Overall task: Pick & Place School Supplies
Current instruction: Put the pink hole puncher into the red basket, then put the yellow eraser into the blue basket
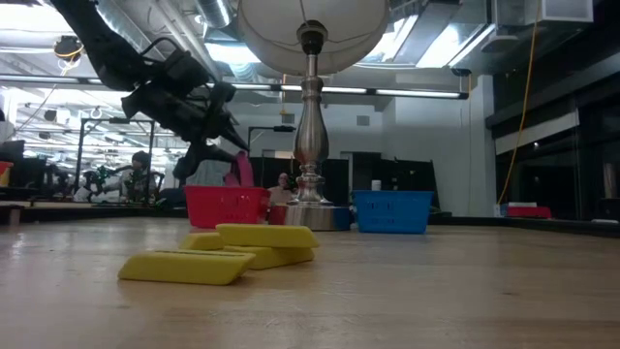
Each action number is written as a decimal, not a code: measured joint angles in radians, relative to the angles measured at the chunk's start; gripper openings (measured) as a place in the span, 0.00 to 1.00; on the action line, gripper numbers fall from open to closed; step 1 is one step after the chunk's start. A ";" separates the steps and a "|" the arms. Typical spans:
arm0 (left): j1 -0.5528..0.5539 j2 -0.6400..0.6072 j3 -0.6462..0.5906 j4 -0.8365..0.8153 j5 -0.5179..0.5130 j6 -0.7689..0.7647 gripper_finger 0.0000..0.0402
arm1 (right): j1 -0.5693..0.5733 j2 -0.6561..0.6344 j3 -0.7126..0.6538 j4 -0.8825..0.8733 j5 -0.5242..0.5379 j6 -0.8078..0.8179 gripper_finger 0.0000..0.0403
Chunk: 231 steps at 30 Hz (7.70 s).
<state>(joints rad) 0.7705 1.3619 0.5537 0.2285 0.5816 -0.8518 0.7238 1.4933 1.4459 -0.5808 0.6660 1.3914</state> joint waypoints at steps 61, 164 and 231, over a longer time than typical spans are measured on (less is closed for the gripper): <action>-0.689 -0.805 0.105 -0.334 -0.617 0.243 0.42 | -0.027 0.092 -0.691 0.017 -0.694 0.564 0.41; -1.000 -0.345 0.184 0.149 -0.442 0.102 0.09 | -0.377 0.240 -0.030 0.986 -0.704 -0.474 0.63; -0.142 -0.341 0.005 -0.150 -0.243 0.206 0.60 | 0.047 0.058 -0.062 -0.222 -0.071 0.117 0.47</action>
<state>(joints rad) 0.6284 1.0209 0.5583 0.0788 0.3391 -0.6461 0.7706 1.5517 1.3843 -0.8031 0.5952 1.5082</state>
